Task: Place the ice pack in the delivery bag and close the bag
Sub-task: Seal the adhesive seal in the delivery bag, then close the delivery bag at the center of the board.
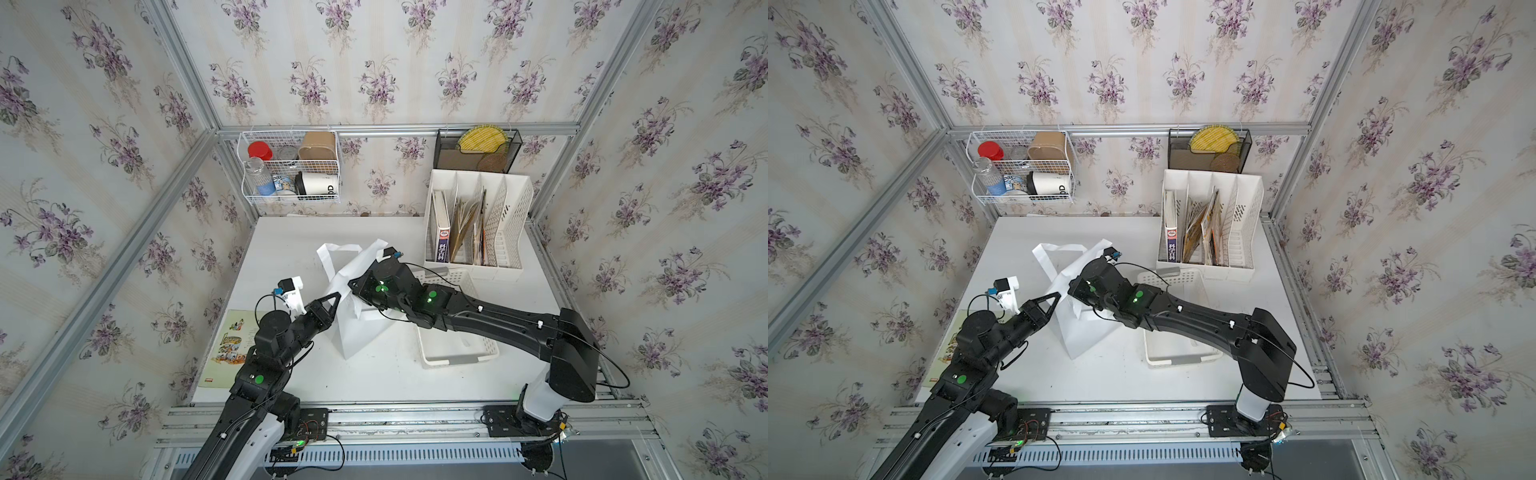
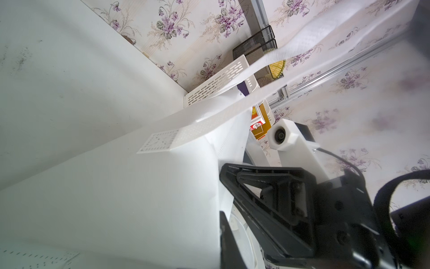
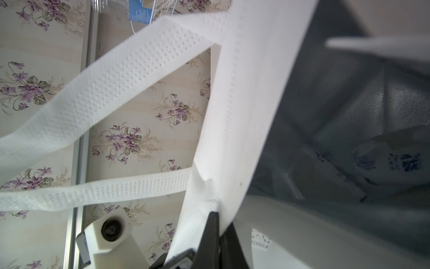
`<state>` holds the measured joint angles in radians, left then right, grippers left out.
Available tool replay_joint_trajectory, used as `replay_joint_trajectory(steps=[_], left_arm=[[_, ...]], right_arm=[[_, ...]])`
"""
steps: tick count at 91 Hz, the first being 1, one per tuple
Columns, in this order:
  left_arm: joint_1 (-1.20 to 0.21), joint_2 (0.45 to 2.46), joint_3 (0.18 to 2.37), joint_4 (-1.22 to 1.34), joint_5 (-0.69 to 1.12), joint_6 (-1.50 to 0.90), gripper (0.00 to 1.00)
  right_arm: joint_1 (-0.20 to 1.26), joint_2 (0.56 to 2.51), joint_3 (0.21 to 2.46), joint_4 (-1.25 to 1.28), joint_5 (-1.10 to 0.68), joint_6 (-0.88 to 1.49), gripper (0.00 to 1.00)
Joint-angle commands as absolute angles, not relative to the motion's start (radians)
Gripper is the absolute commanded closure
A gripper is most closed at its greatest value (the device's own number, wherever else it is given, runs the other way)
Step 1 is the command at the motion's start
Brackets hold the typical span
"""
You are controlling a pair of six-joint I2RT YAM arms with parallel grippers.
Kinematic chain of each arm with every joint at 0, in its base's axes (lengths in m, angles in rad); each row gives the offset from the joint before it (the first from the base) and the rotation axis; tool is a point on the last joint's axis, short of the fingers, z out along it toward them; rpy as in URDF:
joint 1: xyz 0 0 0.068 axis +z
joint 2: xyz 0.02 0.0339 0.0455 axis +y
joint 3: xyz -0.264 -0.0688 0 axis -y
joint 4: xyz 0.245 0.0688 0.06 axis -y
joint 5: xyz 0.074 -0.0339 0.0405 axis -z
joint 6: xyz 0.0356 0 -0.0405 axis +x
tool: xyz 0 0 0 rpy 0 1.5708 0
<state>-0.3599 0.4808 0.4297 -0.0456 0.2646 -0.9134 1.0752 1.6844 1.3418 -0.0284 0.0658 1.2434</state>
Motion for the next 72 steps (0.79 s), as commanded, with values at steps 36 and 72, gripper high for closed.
replay_joint_trajectory(steps=[36, 72], left_arm=[[-0.357, 0.479, 0.453, -0.045, 0.282, -0.856, 1.0], [-0.356, 0.482, 0.466, -0.047, 0.339, -0.842, 1.0]], right_arm=[[1.075, 1.552, 1.262, -0.032, 0.097, 0.946, 0.42], [1.002, 1.244, 0.983, 0.024, 0.113, 0.551, 0.28]])
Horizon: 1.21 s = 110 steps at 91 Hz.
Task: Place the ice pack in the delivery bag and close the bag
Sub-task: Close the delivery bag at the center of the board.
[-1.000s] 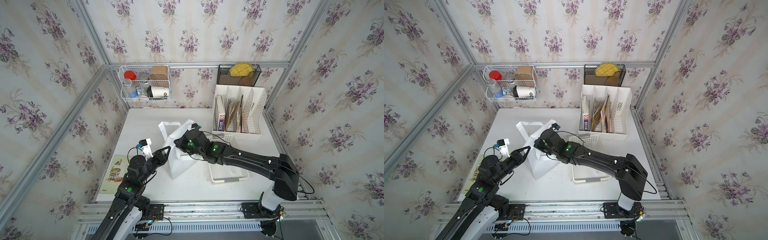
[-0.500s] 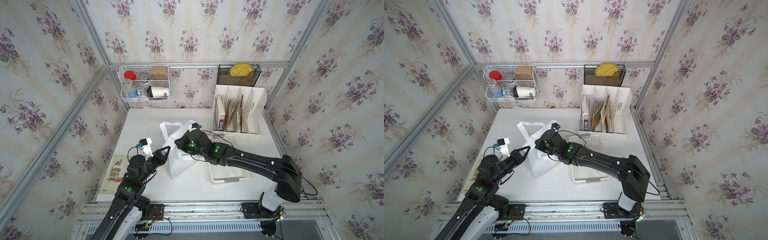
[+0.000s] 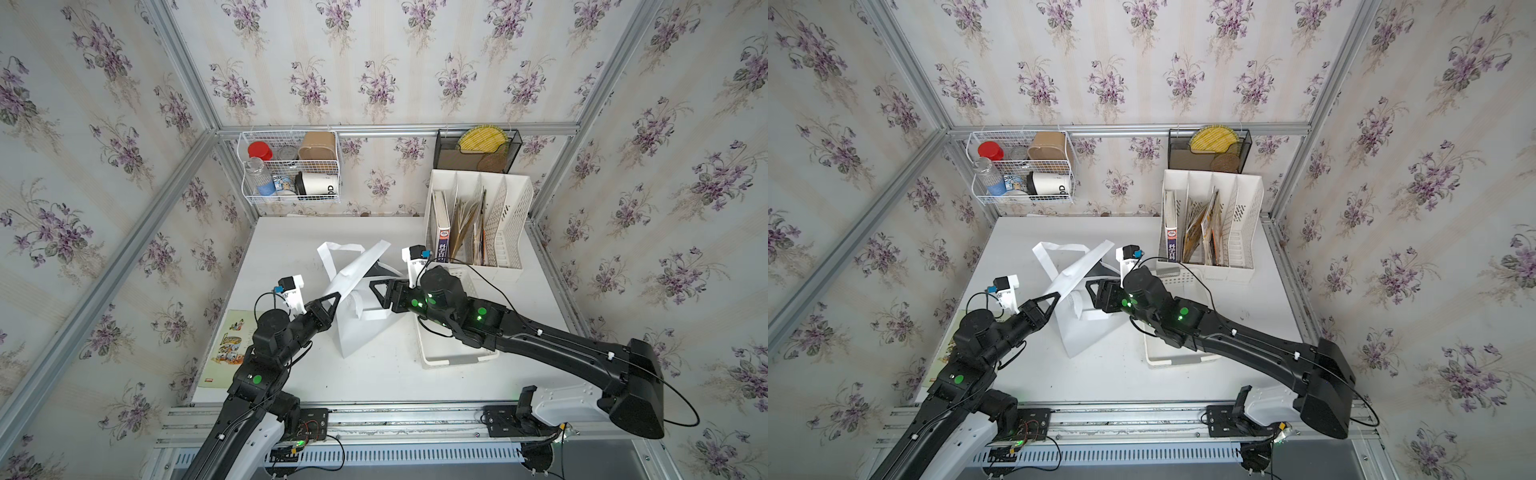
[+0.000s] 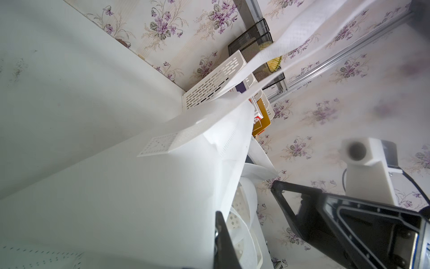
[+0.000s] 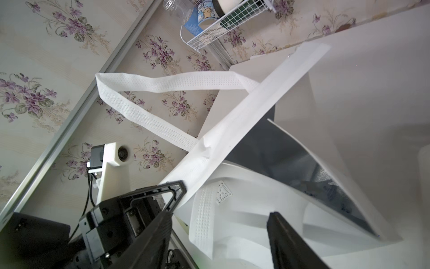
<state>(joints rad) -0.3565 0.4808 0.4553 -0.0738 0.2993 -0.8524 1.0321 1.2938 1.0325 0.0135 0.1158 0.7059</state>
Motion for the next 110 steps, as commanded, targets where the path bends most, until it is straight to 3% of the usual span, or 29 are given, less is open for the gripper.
replay_joint_trajectory(steps=[1, 27, 51, 62, 76, 95, 110], left_arm=[[-0.356, 0.483, 0.466, -0.047, 0.34, -0.842, 1.0], [-0.356, 0.488, 0.467, -0.033, 0.394, -0.844, 1.0], [-0.356, 0.511, 0.472, -0.016, 0.44, -0.843, 1.0], [-0.356, 0.521, 0.474, -0.012, 0.448, -0.842, 1.0], [-0.356, 0.532, 0.464, 0.017, 0.469, -0.855, 1.0], [-0.356, 0.558, 0.459, 0.052, 0.516, -0.861, 1.0], [-0.356, 0.566, 0.457, 0.058, 0.537, -0.857, 1.0]], right_arm=[[0.998, 1.237, 0.974, 0.024, 0.11, 0.543, 0.28], [0.813, 1.185, 0.841, 0.119, -0.133, 0.461, 0.26], [0.779, 1.256, 0.834, 0.237, -0.3, 0.439, 0.31], [0.751, 1.276, 0.826, 0.262, -0.299, 0.443, 0.36], [0.664, 1.322, 0.805, 0.361, -0.421, 0.489, 0.46], [0.632, 1.405, 0.801, 0.471, -0.548, 0.472, 0.46], [0.608, 1.455, 0.797, 0.517, -0.587, 0.494, 0.54]])
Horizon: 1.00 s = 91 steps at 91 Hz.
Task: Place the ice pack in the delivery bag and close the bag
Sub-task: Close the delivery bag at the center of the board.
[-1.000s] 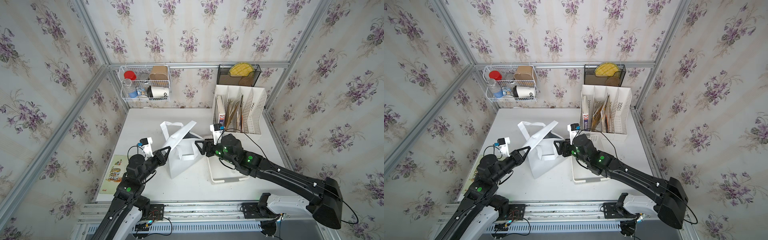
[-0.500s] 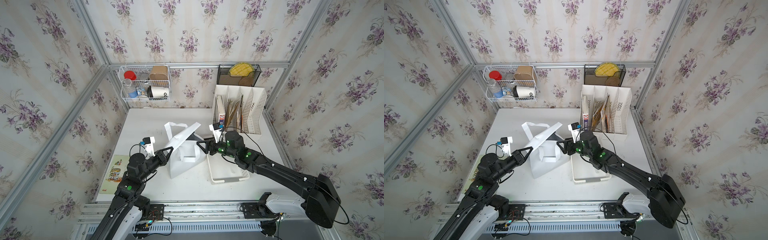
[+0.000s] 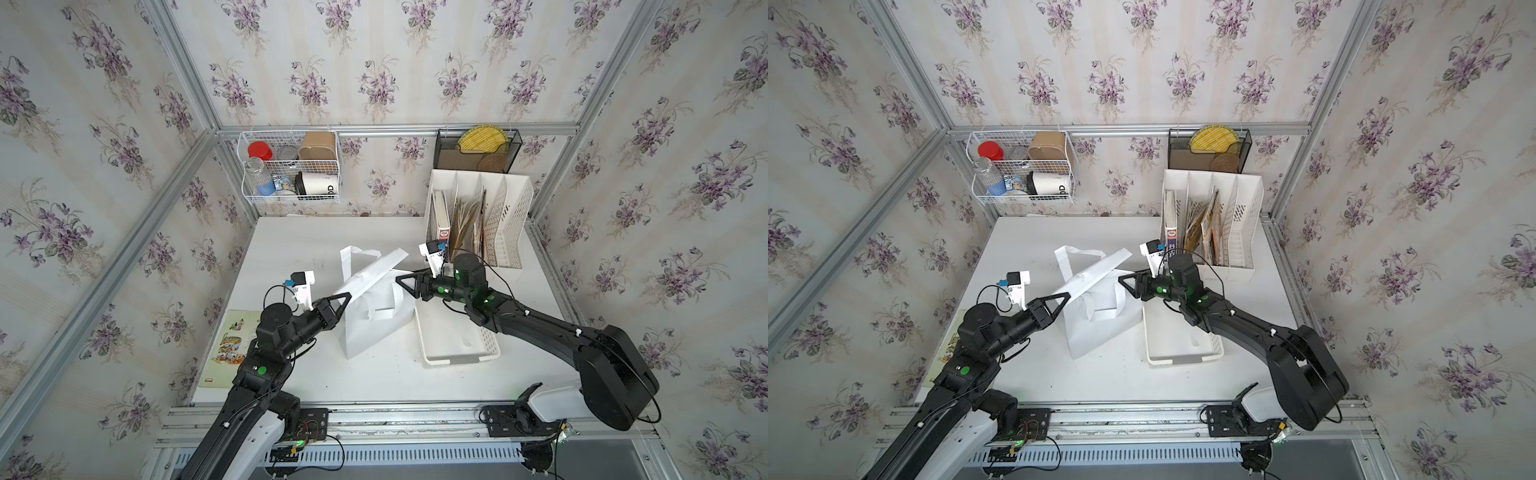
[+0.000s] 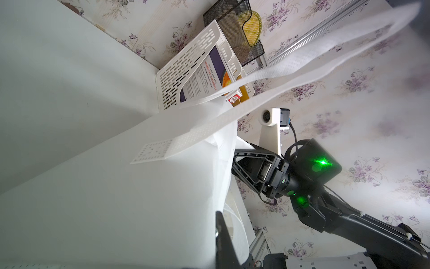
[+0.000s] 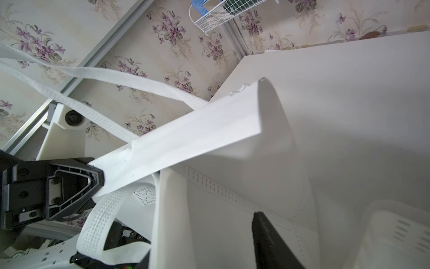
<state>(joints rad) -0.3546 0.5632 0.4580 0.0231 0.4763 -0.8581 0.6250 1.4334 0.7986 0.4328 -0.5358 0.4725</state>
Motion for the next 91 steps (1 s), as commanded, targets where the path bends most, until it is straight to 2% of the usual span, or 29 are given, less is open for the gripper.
replay_joint_trajectory(steps=[1, 13, 23, 44, 72, 91], left_arm=[[-0.356, 0.565, 0.457, 0.059, 0.538, -0.857, 1.0], [-0.356, 0.565, 0.455, 0.059, 0.545, -0.857, 1.0], [-0.356, 0.563, 0.451, 0.057, 0.551, -0.857, 1.0], [-0.356, 0.555, 0.439, 0.062, 0.561, -0.862, 1.0], [-0.355, 0.547, 0.433, 0.034, 0.577, -0.843, 1.0], [-0.356, 0.552, 0.438, -0.017, 0.576, -0.809, 1.0]], right_arm=[[0.605, 1.458, 0.796, 0.521, -0.59, 0.497, 0.55], [0.579, 1.49, 0.796, 0.567, -0.623, 0.531, 0.57], [0.564, 1.509, 0.797, 0.575, -0.621, 0.537, 0.65], [0.552, 1.562, 0.808, 0.586, -0.636, 0.564, 0.67], [0.491, 1.625, 0.84, 0.605, -0.628, 0.619, 0.83], [0.491, 1.618, 0.832, 0.628, -0.651, 0.651, 0.82]])
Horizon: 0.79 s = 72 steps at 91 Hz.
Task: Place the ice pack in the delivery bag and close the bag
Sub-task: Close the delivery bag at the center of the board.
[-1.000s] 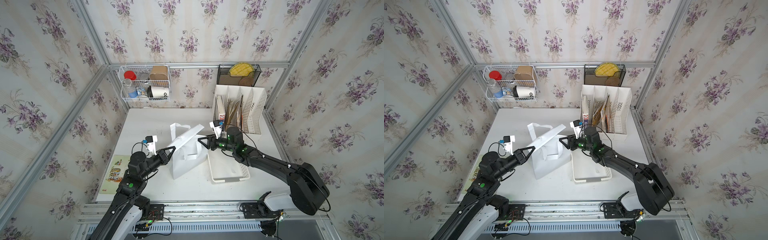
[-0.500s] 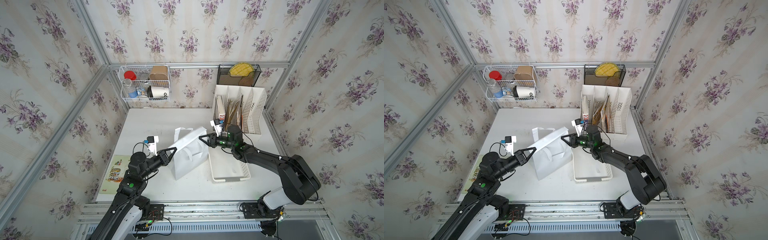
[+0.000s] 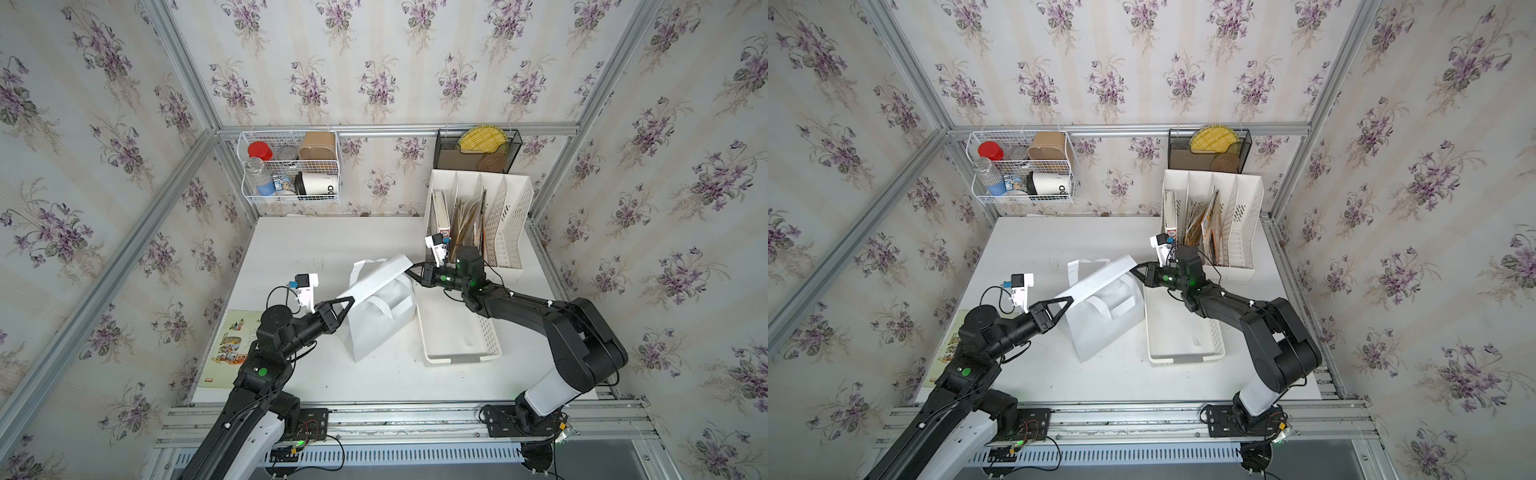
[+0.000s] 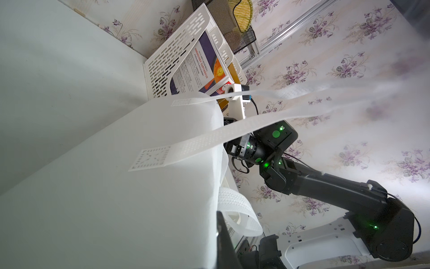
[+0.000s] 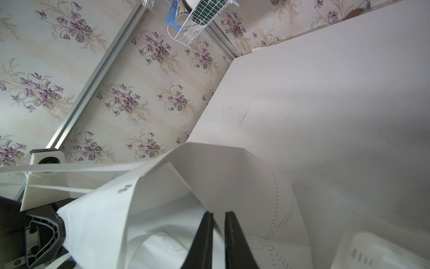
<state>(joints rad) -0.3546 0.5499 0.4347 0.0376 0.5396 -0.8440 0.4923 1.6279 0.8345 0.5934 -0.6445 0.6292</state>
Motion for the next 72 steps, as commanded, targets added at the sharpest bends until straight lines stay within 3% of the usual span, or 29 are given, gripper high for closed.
replay_joint_trajectory(steps=[1, 29, 72], left_arm=[[-0.356, 0.551, 0.439, -0.021, 0.575, -0.807, 1.0], [-0.356, 0.552, 0.526, -0.253, 0.511, -0.654, 1.0], [-0.356, 0.572, 0.561, -0.345, 0.484, -0.565, 1.0]], right_arm=[[0.491, 1.615, 0.83, 0.629, -0.652, 0.652, 0.81], [0.491, 1.521, 0.799, 0.584, -0.621, 0.651, 0.73], [0.491, 1.486, 0.797, 0.493, -0.583, 0.627, 0.73]])
